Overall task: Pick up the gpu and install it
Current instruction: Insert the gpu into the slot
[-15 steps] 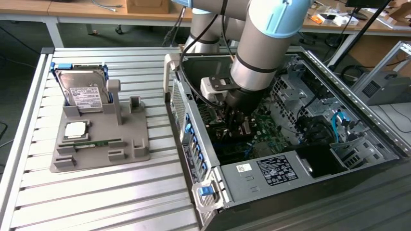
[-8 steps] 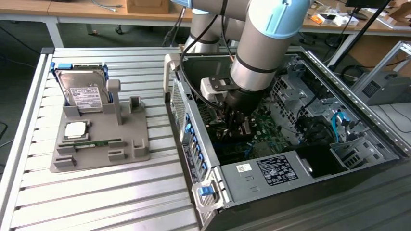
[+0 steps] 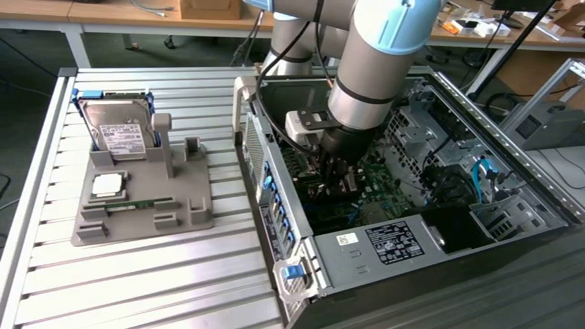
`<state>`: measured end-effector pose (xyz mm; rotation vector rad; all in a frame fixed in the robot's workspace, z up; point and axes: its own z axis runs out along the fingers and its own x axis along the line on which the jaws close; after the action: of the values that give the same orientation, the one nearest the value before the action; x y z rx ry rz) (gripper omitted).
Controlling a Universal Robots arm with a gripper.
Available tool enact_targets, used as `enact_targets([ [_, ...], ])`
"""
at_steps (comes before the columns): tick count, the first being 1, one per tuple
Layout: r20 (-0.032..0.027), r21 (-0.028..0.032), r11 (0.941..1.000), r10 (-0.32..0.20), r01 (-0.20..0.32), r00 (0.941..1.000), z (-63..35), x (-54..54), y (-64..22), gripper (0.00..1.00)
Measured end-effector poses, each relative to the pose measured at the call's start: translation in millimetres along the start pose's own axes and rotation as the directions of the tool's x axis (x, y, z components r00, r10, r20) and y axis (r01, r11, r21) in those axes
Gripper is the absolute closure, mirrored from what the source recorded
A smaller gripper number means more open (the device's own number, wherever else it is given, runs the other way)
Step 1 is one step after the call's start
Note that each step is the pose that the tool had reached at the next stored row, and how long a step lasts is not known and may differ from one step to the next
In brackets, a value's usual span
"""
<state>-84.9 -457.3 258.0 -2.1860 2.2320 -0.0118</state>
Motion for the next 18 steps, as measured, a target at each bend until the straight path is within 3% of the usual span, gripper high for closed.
enact_targets([
  [3,-0.0083,0.0001,1.0000,0.000,0.000,1.0000,0.5,-0.3,-0.1,0.73],
  [8,-0.0334,0.0010,1.0000,-0.001,0.001,0.9994,0.9,-3.9,-2.0,0.73],
  [18,-0.0346,0.0007,1.0000,-0.001,0.001,0.9994,1.3,-4.3,-2.1,0.73],
])
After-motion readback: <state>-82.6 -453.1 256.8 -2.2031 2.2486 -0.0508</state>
